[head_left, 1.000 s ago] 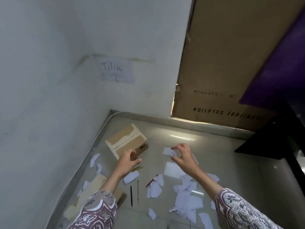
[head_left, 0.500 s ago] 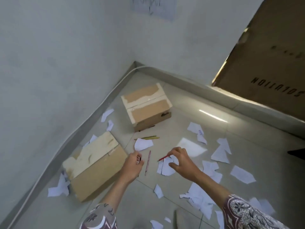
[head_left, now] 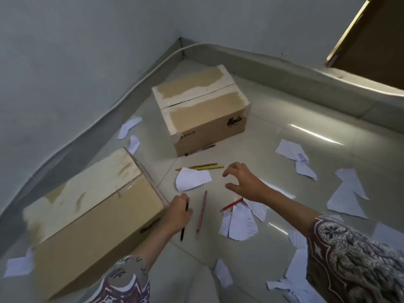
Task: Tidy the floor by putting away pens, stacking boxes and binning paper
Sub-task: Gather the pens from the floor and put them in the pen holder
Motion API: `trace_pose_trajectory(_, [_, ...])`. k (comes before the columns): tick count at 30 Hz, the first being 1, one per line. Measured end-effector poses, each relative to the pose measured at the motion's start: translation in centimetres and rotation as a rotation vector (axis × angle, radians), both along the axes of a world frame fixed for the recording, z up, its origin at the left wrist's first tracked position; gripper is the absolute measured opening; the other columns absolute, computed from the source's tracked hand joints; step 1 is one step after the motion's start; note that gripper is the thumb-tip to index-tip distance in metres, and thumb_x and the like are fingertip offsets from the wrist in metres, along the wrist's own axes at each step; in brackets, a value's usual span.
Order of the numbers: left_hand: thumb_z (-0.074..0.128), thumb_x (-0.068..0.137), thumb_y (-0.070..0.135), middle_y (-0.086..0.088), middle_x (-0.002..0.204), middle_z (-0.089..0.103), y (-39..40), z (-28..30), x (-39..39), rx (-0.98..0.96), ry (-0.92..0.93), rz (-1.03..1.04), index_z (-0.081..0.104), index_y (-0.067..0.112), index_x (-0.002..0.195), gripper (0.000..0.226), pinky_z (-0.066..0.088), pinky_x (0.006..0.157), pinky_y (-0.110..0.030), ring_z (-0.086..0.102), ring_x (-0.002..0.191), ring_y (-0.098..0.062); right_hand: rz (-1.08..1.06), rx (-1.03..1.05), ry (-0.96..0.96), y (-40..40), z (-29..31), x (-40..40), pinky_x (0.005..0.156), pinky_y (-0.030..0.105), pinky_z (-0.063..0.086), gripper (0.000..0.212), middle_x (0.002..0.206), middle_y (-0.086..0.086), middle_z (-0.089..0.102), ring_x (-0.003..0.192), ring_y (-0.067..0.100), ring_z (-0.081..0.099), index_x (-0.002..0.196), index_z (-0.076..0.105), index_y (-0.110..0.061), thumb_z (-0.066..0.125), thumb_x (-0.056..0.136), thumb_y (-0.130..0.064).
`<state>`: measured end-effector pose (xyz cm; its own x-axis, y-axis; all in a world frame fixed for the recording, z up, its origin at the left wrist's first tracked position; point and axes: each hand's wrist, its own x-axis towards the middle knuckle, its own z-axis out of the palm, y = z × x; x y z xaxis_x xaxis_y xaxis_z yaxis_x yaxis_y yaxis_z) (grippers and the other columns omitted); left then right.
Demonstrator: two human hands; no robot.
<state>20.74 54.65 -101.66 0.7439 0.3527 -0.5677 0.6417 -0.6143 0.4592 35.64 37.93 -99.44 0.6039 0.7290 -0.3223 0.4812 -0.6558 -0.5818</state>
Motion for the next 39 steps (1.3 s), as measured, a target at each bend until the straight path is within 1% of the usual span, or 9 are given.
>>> trace_pose_trajectory(5, [0.047,0.094,0.013,-0.019,0.125,0.046,0.4,-6.6,1.9,0.1,0.017,-0.205,0.043,0.004,0.112,0.021,0.042,0.089,-0.033,0.049,0.113,-0.03,0.096,-0.023,-0.089,0.9,-4.9,3.4,0.102,0.032,0.037,0.034,0.133,0.01,0.042,0.123,0.022,0.039,0.122,0.053,-0.011,0.058,0.091,-0.022])
trace_pose_trajectory(10, [0.045,0.092,0.007,-0.017,0.132,0.036,0.8,-11.5,3.0,0.316,0.079,-0.249,0.03,0.007,0.13,0.041,0.043,0.087,-0.032,0.046,0.116,-0.029,0.201,-0.027,-0.167,0.6,-8.6,6.2,0.094,0.026,0.038,0.032,0.13,0.008,0.044,0.114,0.018,0.045,0.12,0.054,-0.013,0.058,0.09,-0.023])
trace_pose_trajectory(14, [0.044,0.092,0.003,-0.021,0.135,0.037,0.8,-14.2,2.6,0.329,0.194,-0.233,0.009,0.002,0.144,0.062,0.044,0.093,-0.034,0.049,0.118,-0.031,0.287,-0.092,-0.211,0.2,-10.0,7.0,0.09,0.024,0.039,0.032,0.13,0.006,0.043,0.11,0.016,0.047,0.121,0.053,-0.014,0.058,0.091,-0.024])
trace_pose_trajectory(17, [0.038,0.091,-0.003,-0.021,0.125,0.045,0.2,-14.8,2.4,0.344,0.136,-0.256,0.021,0.0,0.136,0.049,0.047,0.086,-0.036,0.055,0.108,-0.032,0.343,-0.158,-0.228,0.4,-10.2,7.0,0.091,0.029,0.043,0.033,0.13,0.007,0.043,0.111,0.02,0.05,0.122,0.052,-0.014,0.057,0.091,-0.024])
trace_pose_trajectory(20, [0.033,0.091,-0.007,-0.022,0.128,0.042,0.0,-14.1,2.6,0.322,0.058,-0.237,0.025,-0.005,0.133,0.043,0.043,0.084,-0.036,0.054,0.106,-0.033,0.366,-0.166,-0.238,1.2,-10.0,6.7,0.09,0.032,0.044,0.033,0.128,0.008,0.045,0.11,0.021,0.051,0.123,0.051,-0.013,0.056,0.092,-0.025])
trace_pose_trajectory(24, [0.031,0.092,-0.007,-0.01,0.102,0.034,0.1,-12.7,2.8,0.246,-0.124,-0.187,0.037,-0.001,0.117,0.027,0.031,0.064,-0.028,0.045,0.076,-0.02,0.363,-0.149,-0.272,3.5,-9.8,6.8,0.091,0.037,0.044,0.032,0.125,0.01,0.047,0.112,0.024,0.048,0.122,0.051,-0.012,0.054,0.092,-0.022])
trace_pose_trajectory(27, [0.032,0.094,-0.002,-0.017,0.112,0.041,-0.1,-12.9,2.7,0.179,-0.137,-0.157,0.037,-0.002,0.118,0.025,0.038,0.073,-0.038,0.05,0.09,-0.029,0.337,-0.123,-0.301,5.6,-10.5,6.7,0.094,0.038,0.042,0.033,0.126,0.012,0.048,0.117,0.026,0.045,0.122,0.051,-0.01,0.055,0.091,-0.021])
trace_pose_trajectory(31, [0.044,0.096,0.024,-0.017,0.125,0.04,-1.2,-13.6,2.8,0.114,-0.025,-0.148,0.038,0.004,0.12,0.032,0.042,0.09,-0.037,0.047,0.111,-0.031,0.38,-0.151,-0.376,8.3,-12.8,6.4,0.1,0.04,0.038,0.043,0.136,0.012,0.042,0.127,0.029,0.037,0.131,0.044,-0.008,0.053,0.091,-0.02])
trace_pose_trajectory(39, [0.039,0.095,0.012,-0.012,0.127,0.041,-2.1,-14.2,3.5,0.167,-0.02,-0.125,0.045,0.006,0.115,0.022,0.039,0.09,-0.035,0.043,0.116,-0.027,0.273,-0.181,-0.699,11.7,-17.1,9.1,0.098,0.037,0.032,0.041,0.131,0.014,0.044,0.12,0.029,0.04,0.129,0.039,-0.006,0.044,0.089,-0.009])
